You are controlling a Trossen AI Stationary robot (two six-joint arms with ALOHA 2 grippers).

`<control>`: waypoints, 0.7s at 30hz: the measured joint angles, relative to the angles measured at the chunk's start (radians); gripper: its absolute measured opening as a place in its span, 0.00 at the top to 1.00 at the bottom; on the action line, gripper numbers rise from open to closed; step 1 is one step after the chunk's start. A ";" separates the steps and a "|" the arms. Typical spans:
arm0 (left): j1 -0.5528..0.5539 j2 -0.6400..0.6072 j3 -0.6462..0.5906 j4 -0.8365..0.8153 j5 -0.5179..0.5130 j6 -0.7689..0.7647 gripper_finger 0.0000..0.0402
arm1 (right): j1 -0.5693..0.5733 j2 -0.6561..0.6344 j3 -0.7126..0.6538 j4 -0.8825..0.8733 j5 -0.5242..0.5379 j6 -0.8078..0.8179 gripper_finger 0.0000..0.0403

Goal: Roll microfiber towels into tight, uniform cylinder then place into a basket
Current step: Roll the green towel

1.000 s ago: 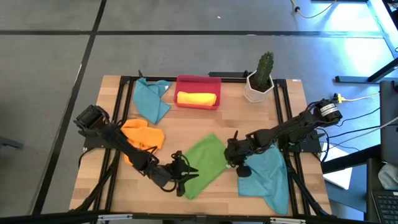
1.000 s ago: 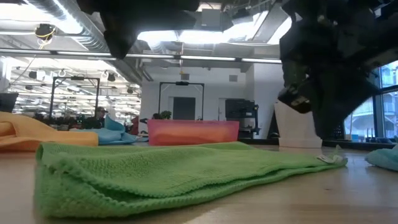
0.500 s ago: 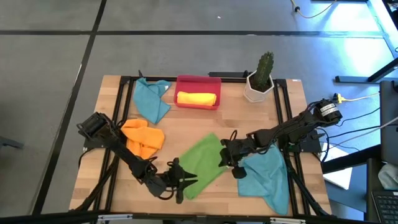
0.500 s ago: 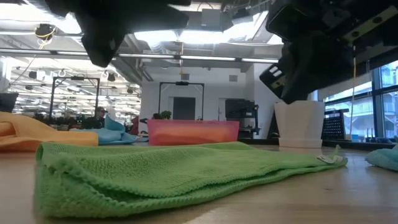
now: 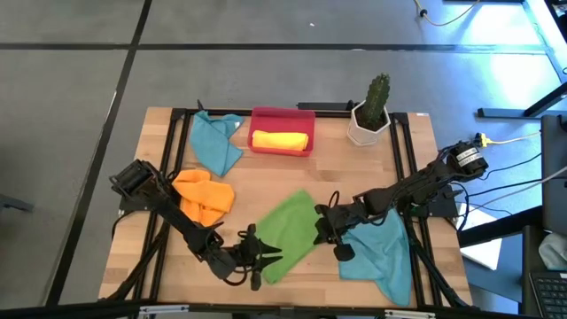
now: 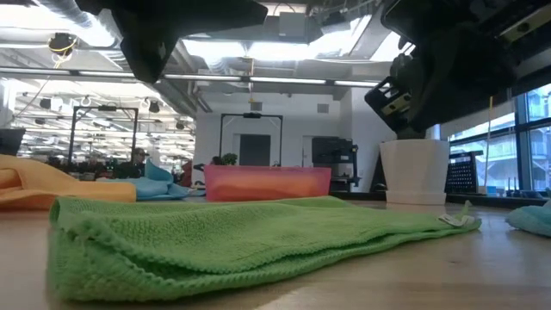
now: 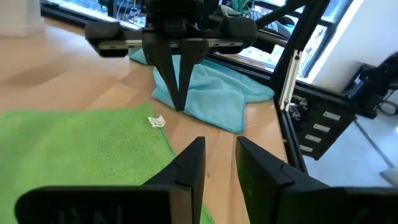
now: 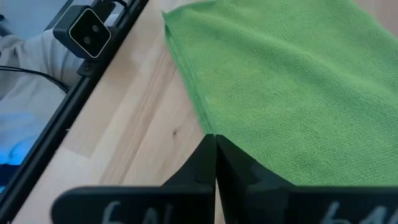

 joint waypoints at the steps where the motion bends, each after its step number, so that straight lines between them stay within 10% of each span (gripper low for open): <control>1: 0.003 0.000 0.000 -0.001 0.000 -0.038 0.80 | 0.000 0.000 0.000 0.000 0.000 -0.002 0.99; 21: 0.051 0.052 0.000 0.012 0.049 -0.247 0.80 | 0.029 0.000 0.002 0.104 -0.054 -0.024 0.99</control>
